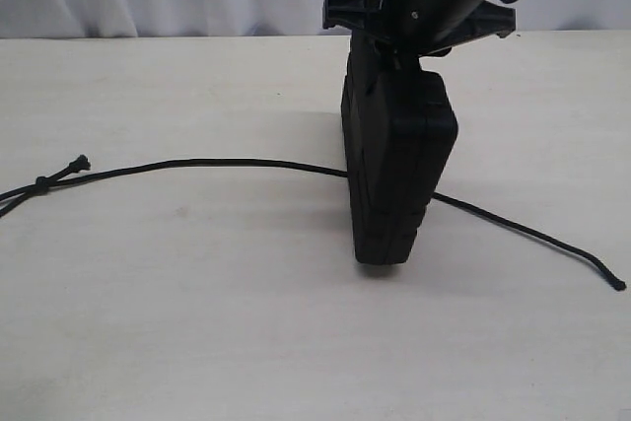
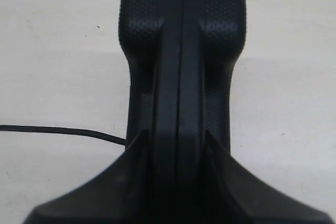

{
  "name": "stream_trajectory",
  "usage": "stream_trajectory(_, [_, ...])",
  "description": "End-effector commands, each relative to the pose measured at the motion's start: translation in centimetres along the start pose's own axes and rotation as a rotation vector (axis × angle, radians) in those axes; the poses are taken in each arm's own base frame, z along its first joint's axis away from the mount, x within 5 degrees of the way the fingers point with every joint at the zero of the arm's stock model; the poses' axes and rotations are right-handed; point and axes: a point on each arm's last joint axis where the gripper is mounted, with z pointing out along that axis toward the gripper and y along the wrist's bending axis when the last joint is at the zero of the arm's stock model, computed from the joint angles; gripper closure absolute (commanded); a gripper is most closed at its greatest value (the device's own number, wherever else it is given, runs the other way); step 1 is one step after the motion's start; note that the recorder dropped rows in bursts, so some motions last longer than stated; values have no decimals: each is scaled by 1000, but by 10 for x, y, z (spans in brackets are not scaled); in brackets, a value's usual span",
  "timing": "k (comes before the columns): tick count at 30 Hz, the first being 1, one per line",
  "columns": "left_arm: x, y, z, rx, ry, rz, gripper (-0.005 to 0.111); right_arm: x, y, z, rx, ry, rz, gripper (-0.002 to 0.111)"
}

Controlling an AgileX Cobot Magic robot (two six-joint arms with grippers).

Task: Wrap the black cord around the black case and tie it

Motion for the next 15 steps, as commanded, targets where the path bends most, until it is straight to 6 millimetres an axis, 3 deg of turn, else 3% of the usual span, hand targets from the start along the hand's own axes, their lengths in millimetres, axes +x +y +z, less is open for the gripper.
stream_trajectory(1, [-1,0,0,2,-16,-3,107,-8,-1,-11,-10,-56,-8,104])
stream_trajectory(15, [-1,0,0,2,-16,-3,107,-1,-1,3,26,-3,-54,104])
